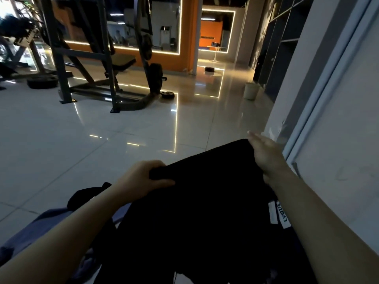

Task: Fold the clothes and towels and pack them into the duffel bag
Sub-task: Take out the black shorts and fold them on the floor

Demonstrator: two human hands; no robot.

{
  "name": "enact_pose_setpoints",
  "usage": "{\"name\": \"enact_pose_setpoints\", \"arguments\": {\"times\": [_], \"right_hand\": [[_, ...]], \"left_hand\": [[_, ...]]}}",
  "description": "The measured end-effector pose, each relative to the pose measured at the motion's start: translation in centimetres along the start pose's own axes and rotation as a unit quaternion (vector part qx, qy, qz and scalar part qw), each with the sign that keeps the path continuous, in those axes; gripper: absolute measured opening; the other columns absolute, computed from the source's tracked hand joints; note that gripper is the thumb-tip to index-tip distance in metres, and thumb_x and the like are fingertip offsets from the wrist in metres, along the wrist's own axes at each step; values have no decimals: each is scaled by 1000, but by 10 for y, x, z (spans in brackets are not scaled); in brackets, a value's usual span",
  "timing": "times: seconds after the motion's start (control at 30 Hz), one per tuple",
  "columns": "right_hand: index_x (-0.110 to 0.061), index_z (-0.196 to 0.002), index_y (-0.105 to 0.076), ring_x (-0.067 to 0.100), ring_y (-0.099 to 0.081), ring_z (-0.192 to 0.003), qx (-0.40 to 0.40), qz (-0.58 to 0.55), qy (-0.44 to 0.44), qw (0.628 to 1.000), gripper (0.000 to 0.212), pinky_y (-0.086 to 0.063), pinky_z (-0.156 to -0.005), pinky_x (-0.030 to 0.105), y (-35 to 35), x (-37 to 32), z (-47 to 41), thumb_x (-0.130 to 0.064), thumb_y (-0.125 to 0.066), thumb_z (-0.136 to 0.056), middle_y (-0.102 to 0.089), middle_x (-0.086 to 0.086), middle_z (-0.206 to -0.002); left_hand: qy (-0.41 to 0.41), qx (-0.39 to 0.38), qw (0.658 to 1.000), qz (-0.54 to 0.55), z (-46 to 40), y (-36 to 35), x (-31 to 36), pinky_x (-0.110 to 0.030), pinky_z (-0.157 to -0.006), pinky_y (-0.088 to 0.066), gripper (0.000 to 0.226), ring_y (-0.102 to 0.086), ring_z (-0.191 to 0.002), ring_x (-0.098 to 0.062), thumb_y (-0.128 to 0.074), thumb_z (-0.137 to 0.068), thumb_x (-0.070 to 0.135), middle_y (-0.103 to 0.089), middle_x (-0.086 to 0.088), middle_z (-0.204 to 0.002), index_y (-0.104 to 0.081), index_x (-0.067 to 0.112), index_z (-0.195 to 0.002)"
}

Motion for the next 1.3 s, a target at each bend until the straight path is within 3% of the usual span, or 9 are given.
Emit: {"name": "enact_pose_setpoints", "arguments": {"times": [0.07,0.2,0.37,0.47,0.6,0.83,0.97,1.2,1.3], "right_hand": [[-17,-69,-49,6,-41,-37,-11,-33,-41,999,35,-31,-49,25,-11,12,-15,-31,-47,-101,-41,-5,-50],[-13,-73,-50,9,-43,-36,-3,-58,-103,993,33,-31,-42,20,-19,31,-39,-30,-47,-101,-42,-2,-51],[-12,-87,-54,23,-52,-79,69,262,7,962,18,-33,-57,30,-23,47,-51,-26,-49,-97,-56,10,-95],[-27,-85,-53,20,-55,-85,-43,193,30,980,10,-45,-70,32,-50,41,-29,-25,-58,-93,-56,7,-106],[-27,-96,-57,23,-59,-98,-210,158,27,965,4,-52,-89,43,-84,32,18,-27,-59,-93,-58,0,-106],[-23,-111,-54,14,-62,-95,-254,176,23,951,38,-57,-83,39,-117,34,45,-43,-68,-83,-56,-7,-106],[-22,-112,-50,13,-61,-93,-203,201,43,957,45,-56,-82,36,-122,37,39,-39,-76,-78,-56,-10,-103],[-16,-101,-60,23,-63,-92,-178,194,57,963,12,-54,-83,44,-122,44,20,-21,-60,-91,-64,5,-97],[-13,-96,-64,29,-63,-90,-190,208,76,956,15,-53,-84,48,-122,38,12,-9,-51,-92,-66,11,-93]], "left_hand": [[30,5,1000,-4,-6,1,-10,-14,-56,-43,33,-58,-59,3,-70,-60,67,-65,18,-66,-65,36,-72],[88,53,994,30,-20,-3,-18,-14,-57,-45,14,-59,-58,1,-79,-75,30,-66,8,-65,-66,24,-78],[196,72,917,340,-19,-23,-3,-24,-56,-55,14,-68,-63,-16,-70,-83,14,-71,-8,-78,-68,7,-94],[219,84,890,391,-19,-30,-5,-29,-62,-56,16,-70,-67,-20,-71,-82,15,-72,-9,-80,-68,6,-95],[259,119,856,432,-18,-30,-15,-26,-50,-53,17,-67,-56,-17,-71,-75,15,-67,-9,-71,-63,3,-85],[243,124,832,483,-14,-39,2,-23,-49,-53,20,-69,-62,-18,-62,-89,10,-67,-14,-88,-63,-1,-106],[235,53,845,478,-15,-42,12,-22,-55,-54,31,-68,-63,-14,-54,-95,21,-68,-12,-89,-63,0,-115],[218,-41,870,440,-6,-32,5,-34,-75,-59,29,-69,-98,-17,-47,-96,5,-70,-8,-113,-63,15,-118],[164,19,914,371,-7,-20,3,-30,-71,-59,24,-70,-86,-18,-56,-92,6,-74,-3,-96,-65,17,-111]]}}
Point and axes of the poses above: each hand's wrist, its own z-axis away from the middle knuckle, its own y-axis out of the back of the hand, x = y × z, the point moved 3 cm from there along -z, towards the middle knuckle
